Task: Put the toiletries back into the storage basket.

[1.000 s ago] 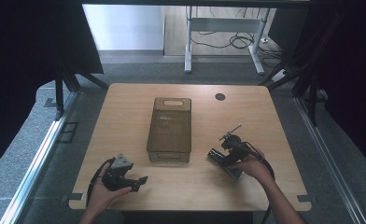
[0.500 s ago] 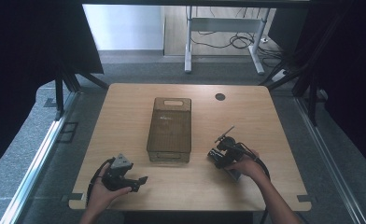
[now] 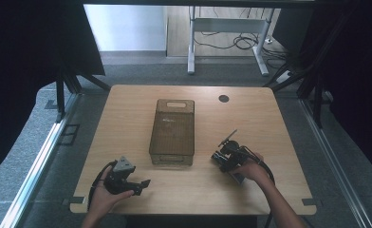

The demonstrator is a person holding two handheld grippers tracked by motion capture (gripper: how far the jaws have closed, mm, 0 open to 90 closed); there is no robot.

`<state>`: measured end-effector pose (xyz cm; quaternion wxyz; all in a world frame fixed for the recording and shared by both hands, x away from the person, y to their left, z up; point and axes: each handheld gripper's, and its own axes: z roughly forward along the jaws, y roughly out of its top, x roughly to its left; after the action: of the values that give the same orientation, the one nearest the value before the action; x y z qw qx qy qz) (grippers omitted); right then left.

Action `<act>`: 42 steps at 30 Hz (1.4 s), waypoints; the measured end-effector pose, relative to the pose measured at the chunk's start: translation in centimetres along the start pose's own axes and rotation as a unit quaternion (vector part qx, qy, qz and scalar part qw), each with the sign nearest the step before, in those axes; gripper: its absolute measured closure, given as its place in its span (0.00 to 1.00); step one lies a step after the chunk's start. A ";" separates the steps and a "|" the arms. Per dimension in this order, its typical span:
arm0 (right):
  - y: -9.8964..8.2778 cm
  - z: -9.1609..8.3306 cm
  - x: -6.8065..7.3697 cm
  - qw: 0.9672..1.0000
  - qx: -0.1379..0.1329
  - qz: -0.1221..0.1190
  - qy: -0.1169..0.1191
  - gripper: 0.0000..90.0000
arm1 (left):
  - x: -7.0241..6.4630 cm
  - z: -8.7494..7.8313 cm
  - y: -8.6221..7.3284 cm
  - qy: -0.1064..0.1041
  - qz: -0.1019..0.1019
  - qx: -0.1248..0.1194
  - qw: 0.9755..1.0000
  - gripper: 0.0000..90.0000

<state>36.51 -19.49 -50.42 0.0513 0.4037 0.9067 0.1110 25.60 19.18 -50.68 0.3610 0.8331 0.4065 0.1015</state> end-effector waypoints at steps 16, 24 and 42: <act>0.6 -0.1 -0.5 1.000 0.016 0.003 0.025 0.51 | -0.1 0.0 0.1 -0.001 0.002 0.001 1.000 0.22; 0.7 -1.2 -0.6 0.999 0.005 0.021 0.036 0.51 | 0.0 -0.2 0.1 -0.003 0.000 -0.004 1.000 0.22; 1.0 -4.2 -1.0 0.997 -0.021 0.033 0.060 0.52 | -0.1 -0.2 0.1 -0.003 0.000 -0.003 1.000 0.22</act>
<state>37.14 -20.23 -46.09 0.0014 0.4249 0.8917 0.1560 25.50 19.15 -50.48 0.3643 0.8325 0.4053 0.1001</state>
